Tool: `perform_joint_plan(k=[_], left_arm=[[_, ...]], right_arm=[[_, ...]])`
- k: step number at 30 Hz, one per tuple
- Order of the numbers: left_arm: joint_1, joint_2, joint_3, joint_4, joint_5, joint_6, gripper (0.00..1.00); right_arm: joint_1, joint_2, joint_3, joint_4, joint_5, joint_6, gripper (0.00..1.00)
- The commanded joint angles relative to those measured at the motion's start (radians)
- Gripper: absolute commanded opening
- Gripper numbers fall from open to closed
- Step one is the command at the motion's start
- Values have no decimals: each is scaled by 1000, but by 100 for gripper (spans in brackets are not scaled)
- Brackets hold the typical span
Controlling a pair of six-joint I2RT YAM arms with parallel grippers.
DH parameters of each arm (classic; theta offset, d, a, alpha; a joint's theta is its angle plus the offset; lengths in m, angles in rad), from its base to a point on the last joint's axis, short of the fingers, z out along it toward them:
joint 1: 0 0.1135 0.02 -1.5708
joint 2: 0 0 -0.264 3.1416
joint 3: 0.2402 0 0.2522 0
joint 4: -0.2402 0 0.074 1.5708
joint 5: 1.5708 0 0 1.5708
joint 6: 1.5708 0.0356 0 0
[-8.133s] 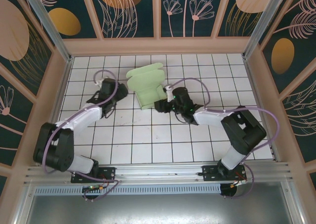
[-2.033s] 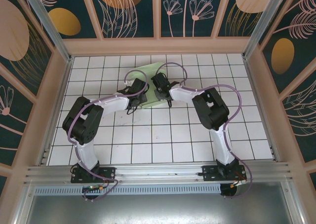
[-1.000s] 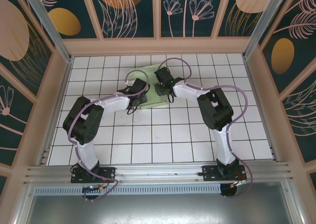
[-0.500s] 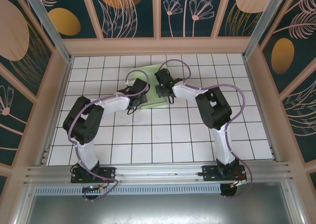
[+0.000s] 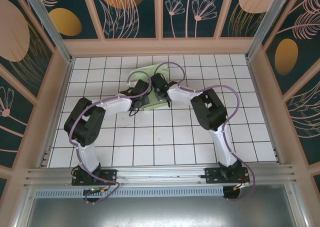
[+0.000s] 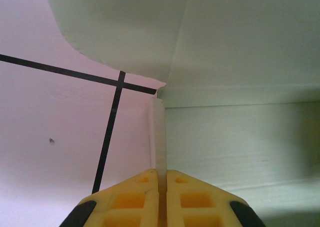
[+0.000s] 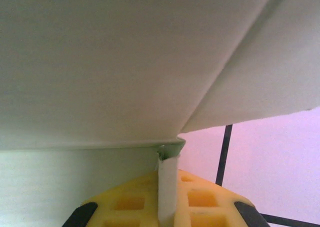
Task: Fold the paper box
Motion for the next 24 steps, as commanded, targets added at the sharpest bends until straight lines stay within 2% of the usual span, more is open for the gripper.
perform_joint_plan(k=[1, 4, 8, 11, 13, 14, 19, 24], left_arm=[[-7, 35, 9, -30, 19, 14, 8], [-8, 35, 9, -30, 19, 15, 8], [-9, 35, 9, -33, 16, 14, 8], [-8, 36, 13, -35, 12, 14, 8], [-8, 35, 15, -38, 12, 13, 9], [-9, 34, 15, -38, 11, 13, 9], [-10, 33, 15, -45, 2, 13, 9], [-12, 29, 19, -47, 2, 17, 9]], right_arm=[[19, 105, -2, -124, 90, -34, 0], [22, 118, -10, -112, 64, -19, 0], [2, 18, -70, -17, -129, 24, 0], [-7, -64, -86, 45, -184, 31, 8], [-8, -108, -90, 74, -187, 28, 9], [-8, -127, -95, 86, -191, 24, 12], [-15, -200, -123, 128, -216, 25, 37], [-24, -234, -163, 145, -230, 39, 52]])
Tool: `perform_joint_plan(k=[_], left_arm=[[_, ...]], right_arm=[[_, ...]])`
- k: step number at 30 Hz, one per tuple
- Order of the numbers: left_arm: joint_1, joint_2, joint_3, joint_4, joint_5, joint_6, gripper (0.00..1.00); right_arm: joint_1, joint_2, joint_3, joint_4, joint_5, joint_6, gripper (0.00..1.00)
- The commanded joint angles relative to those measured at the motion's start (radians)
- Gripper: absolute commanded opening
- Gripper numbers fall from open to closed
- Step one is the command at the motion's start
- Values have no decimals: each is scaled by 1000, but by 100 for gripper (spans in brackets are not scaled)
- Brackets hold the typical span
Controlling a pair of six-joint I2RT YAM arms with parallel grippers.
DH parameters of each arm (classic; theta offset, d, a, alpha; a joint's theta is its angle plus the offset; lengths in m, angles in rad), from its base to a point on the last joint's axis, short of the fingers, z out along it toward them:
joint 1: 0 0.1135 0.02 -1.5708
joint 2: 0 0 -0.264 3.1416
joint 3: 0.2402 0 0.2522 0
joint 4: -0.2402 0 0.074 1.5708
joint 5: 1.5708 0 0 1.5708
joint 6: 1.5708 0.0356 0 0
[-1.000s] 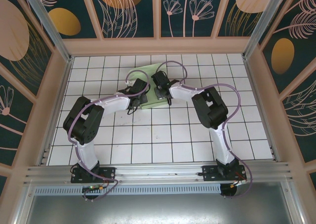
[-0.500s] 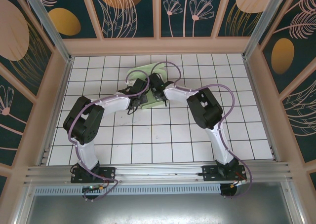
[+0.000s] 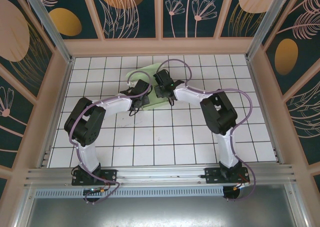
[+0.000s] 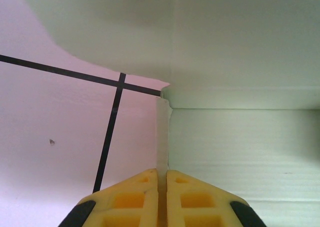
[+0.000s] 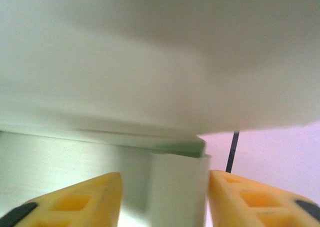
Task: Fold the paper box
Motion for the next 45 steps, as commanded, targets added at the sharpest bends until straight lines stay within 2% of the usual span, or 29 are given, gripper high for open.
perform_joint_plan(k=[1, 9, 14, 17, 22, 31, 45], left_arm=[[-12, 23, 15, -43, 2, 19, 9], [-12, -15, 22, -63, -11, 29, 16], [-12, -49, 28, -71, -12, 34, 32], [-12, -68, 19, -70, -12, 32, 34], [-12, -74, -2, -51, 7, 30, 26], [-12, -44, -11, -31, 25, 28, 19], [-13, -26, -32, -10, 36, 27, 17]], right_arm=[[-4, -57, -38, 46, -38, 19, 54], [-52, -147, -139, 111, -128, 47, 57], [-93, -169, -183, 110, -251, 93, 58], [-116, -183, -218, 124, -319, 137, 57], [-134, -164, -251, 135, -423, 196, 50], [-135, -110, -227, 117, -412, 202, 28], [-126, -70, -180, 65, -354, 175, 14]])
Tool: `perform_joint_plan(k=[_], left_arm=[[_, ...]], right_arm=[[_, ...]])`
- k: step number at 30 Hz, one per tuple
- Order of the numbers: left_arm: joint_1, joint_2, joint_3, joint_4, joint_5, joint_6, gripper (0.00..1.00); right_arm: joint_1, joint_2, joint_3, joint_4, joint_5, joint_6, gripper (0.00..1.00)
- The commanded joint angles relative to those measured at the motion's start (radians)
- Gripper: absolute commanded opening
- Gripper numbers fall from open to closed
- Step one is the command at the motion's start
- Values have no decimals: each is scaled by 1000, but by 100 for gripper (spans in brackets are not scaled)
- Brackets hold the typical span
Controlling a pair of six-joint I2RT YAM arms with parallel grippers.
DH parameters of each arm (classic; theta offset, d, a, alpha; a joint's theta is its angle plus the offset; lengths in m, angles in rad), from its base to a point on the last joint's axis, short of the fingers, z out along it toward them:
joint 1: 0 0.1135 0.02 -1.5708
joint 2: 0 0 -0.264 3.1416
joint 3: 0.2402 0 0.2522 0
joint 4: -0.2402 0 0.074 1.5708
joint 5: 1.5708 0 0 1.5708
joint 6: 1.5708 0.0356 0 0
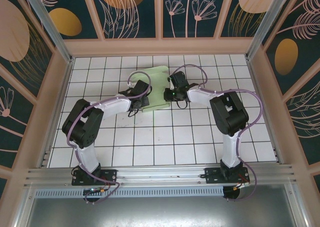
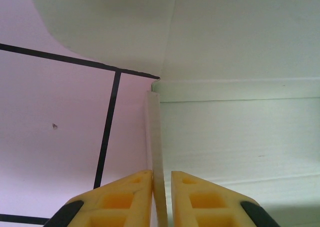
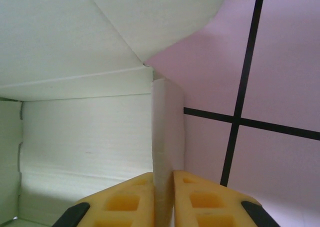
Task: Fold the paper box
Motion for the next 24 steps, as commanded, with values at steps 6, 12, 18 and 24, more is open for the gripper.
perform_joint_plan(k=[6, 12, 18, 24], left_arm=[[-6, 12, -17, 28, 16, 0, 16], [-7, 16, -26, 45, 30, 1, 14], [-6, 27, -27, 55, 47, -5, 11], [-7, 14, -38, 54, 35, -19, 11]], right_arm=[[45, 53, 86, -104, 149, -51, 1], [107, 106, 147, -190, 349, -100, 0], [171, 195, 205, -272, 538, -135, 0], [202, 278, 209, -295, 613, -136, 0]])
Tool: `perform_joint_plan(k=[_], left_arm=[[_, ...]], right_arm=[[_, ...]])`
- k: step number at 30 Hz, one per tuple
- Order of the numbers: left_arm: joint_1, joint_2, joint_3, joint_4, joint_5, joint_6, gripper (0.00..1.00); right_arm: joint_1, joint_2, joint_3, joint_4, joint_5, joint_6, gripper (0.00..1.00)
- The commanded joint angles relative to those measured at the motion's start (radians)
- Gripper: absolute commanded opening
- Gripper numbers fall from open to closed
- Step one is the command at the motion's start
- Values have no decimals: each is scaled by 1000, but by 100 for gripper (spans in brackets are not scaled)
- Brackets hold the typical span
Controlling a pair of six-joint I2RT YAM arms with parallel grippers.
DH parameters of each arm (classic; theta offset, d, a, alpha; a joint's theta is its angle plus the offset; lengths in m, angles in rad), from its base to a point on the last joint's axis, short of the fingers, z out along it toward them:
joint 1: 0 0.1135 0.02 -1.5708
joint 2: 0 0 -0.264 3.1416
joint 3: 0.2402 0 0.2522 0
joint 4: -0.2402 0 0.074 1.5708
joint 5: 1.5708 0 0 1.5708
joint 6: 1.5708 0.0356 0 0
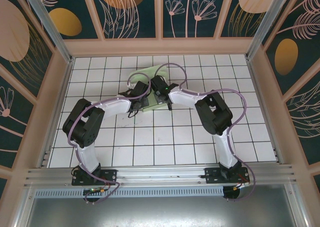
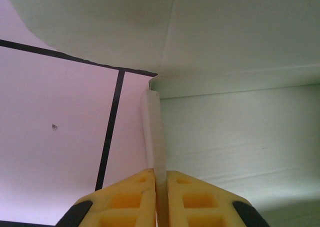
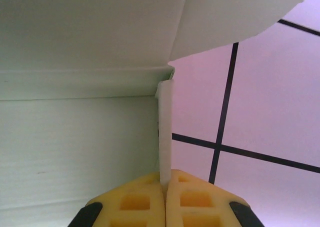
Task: Fold the paper box
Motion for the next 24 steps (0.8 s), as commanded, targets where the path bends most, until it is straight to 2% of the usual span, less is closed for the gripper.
perform_joint_plan(k=[1, 8, 13, 17, 21, 24], left_arm=[[-9, 3, -18, 16, 34, -13, 11], [-9, -35, -45, 38, 21, -51, 11], [-7, -104, -87, 70, 0, -61, 21], [-6, -165, -114, 71, -24, -62, 23], [-4, -191, -126, 64, -34, -72, 29], [-4, -214, -158, 64, -43, -79, 34]], right_arm=[[9, 128, -31, -82, 62, -4, 0], [10, 138, -39, -71, 115, -4, 0], [-33, 49, -94, -7, -20, 25, 0], [-79, -14, -134, 28, -117, 37, 0], [-109, -45, -148, 39, -142, 27, 0], [-107, -32, -135, 15, -84, -6, 0]])
